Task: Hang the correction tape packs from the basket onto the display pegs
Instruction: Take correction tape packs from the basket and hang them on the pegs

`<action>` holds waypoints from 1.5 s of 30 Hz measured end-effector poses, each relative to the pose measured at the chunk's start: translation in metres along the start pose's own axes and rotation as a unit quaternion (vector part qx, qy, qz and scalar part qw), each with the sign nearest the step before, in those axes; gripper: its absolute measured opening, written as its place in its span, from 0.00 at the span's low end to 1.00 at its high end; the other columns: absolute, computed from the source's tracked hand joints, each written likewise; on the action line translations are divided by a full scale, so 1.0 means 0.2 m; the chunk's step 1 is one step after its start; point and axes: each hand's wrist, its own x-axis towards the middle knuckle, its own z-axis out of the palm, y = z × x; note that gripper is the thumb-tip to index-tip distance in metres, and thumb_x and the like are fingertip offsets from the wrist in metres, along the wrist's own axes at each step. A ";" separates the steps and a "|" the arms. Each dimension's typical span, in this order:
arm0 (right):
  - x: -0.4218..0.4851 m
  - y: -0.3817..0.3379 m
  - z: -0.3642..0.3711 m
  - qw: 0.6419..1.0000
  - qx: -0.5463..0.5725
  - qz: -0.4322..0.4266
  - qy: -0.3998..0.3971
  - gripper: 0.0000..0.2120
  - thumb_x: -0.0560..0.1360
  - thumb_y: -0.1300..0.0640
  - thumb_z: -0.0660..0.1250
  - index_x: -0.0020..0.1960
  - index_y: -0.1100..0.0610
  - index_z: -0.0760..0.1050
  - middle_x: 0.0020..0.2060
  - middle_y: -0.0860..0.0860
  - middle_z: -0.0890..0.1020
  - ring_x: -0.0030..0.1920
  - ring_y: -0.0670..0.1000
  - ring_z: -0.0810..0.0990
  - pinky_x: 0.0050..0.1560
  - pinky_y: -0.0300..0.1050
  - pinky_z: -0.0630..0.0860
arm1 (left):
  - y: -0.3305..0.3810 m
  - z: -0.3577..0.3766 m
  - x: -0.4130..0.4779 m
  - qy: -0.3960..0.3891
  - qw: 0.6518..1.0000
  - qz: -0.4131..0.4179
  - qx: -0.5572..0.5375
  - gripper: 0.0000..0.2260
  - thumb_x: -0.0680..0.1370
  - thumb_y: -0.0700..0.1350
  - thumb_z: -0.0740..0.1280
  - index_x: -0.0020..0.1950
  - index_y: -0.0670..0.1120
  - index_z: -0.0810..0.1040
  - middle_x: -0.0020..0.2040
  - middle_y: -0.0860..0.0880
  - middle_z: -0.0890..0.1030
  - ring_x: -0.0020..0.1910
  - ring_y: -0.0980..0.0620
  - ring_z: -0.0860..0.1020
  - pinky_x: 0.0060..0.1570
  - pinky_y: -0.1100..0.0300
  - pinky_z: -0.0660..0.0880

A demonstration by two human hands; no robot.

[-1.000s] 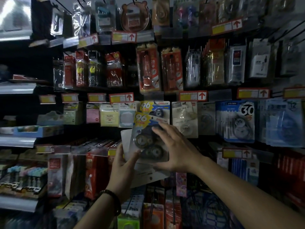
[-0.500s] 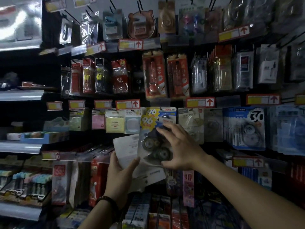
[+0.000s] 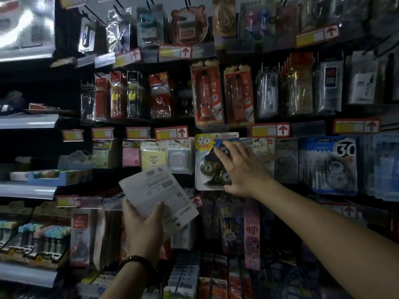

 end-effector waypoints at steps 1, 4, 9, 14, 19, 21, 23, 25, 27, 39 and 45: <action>0.01 0.00 0.00 1.000 -0.004 0.000 -0.007 0.56 0.69 0.38 0.76 0.85 0.54 0.48 0.81 0.60 0.54 0.80 0.62 0.53 0.78 0.60 0.63 | 0.00 0.00 0.00 -0.003 1.000 0.003 0.004 0.25 0.79 0.36 0.73 0.71 0.51 0.69 0.64 0.49 0.79 0.59 0.50 0.80 0.46 0.55 0.80; 0.03 0.00 0.01 0.999 -0.021 -0.005 -0.027 0.55 0.70 0.37 0.75 0.85 0.53 0.48 0.82 0.60 0.53 0.81 0.61 0.52 0.78 0.58 0.61 | 0.00 0.00 0.00 -0.017 1.000 0.003 0.004 0.24 0.79 0.37 0.72 0.71 0.51 0.69 0.63 0.50 0.79 0.57 0.55 0.80 0.44 0.57 0.79; 0.06 -0.02 0.00 0.998 -0.019 0.007 -0.055 0.55 0.69 0.37 0.74 0.85 0.52 0.49 0.81 0.58 0.54 0.81 0.60 0.54 0.78 0.59 0.61 | 0.01 0.00 0.00 -0.062 0.998 0.007 -0.006 0.24 0.81 0.38 0.70 0.72 0.53 0.67 0.62 0.54 0.78 0.56 0.57 0.79 0.42 0.58 0.79; 0.09 -0.03 0.01 0.996 0.001 0.016 -0.089 0.55 0.71 0.42 0.75 0.85 0.53 0.46 0.83 0.59 0.50 0.82 0.61 0.52 0.79 0.59 0.60 | 0.02 -0.01 0.00 -0.106 0.994 -0.006 -0.011 0.17 0.81 0.38 0.70 0.67 0.54 0.74 0.61 0.51 0.82 0.58 0.49 0.83 0.50 0.51 0.83; 0.03 -0.03 0.00 0.996 0.092 0.002 -0.009 0.44 0.76 0.44 0.71 0.85 0.51 0.52 0.84 0.55 0.54 0.82 0.57 0.54 0.80 0.59 0.60 | 0.03 -0.04 0.00 -0.192 0.970 0.139 0.063 0.23 0.79 0.31 0.71 0.63 0.58 0.79 0.58 0.54 0.85 0.57 0.56 0.84 0.50 0.62 0.82; -0.02 -0.02 -0.01 0.965 0.251 0.000 0.073 0.31 0.80 0.53 0.67 0.81 0.49 0.63 0.79 0.51 0.65 0.77 0.54 0.66 0.76 0.57 0.67 | 0.03 -0.06 0.01 -0.202 0.942 0.237 0.127 0.23 0.78 0.32 0.73 0.62 0.58 0.81 0.57 0.53 0.85 0.58 0.54 0.83 0.52 0.66 0.79; -0.06 -0.03 -0.04 0.887 0.449 0.022 0.105 0.18 0.85 0.59 0.61 0.73 0.48 0.75 0.70 0.48 0.77 0.67 0.50 0.77 0.68 0.57 0.76 | 0.04 -0.06 0.02 -0.205 0.908 0.314 0.188 0.23 0.76 0.31 0.75 0.62 0.57 0.83 0.58 0.54 0.83 0.57 0.53 0.83 0.53 0.65 0.79; -0.10 -0.03 -0.10 0.821 0.568 0.040 0.041 0.14 0.86 0.54 0.60 0.67 0.46 0.80 0.63 0.44 0.83 0.64 0.46 0.81 0.66 0.57 0.78 | 0.06 -0.04 0.04 -0.207 0.876 0.364 0.238 0.26 0.73 0.28 0.76 0.62 0.55 0.85 0.58 0.54 0.83 0.57 0.54 0.83 0.55 0.59 0.81; -0.14 -0.02 -0.15 0.817 0.576 0.015 -0.039 0.13 0.84 0.47 0.67 0.67 0.46 0.81 0.62 0.43 0.84 0.64 0.42 0.81 0.68 0.56 0.77 | 0.07 -0.01 0.07 -0.206 0.849 0.407 0.267 0.24 0.72 0.28 0.74 0.59 0.53 0.87 0.59 0.53 0.84 0.59 0.52 0.82 0.55 0.49 0.82; -0.25 -0.01 -0.22 0.912 0.369 -0.136 -0.119 0.56 0.65 0.44 0.84 0.84 0.39 0.54 0.81 0.33 0.54 0.80 0.40 0.51 0.78 0.49 0.57 | 0.15 0.07 0.11 -0.252 0.748 0.538 0.295 0.11 0.80 0.53 0.70 0.51 0.49 0.90 0.62 0.49 0.86 0.66 0.43 0.80 0.77 0.59 0.64; -0.24 -0.05 -0.22 0.940 0.303 -0.139 -0.076 0.57 0.61 0.37 0.83 0.83 0.43 0.57 0.75 0.41 0.60 0.76 0.46 0.61 0.75 0.51 0.68 | 0.15 0.07 0.13 -0.285 0.745 0.514 0.316 0.11 0.79 0.45 0.69 0.58 0.50 0.88 0.69 0.50 0.82 0.75 0.45 0.74 0.81 0.42 0.61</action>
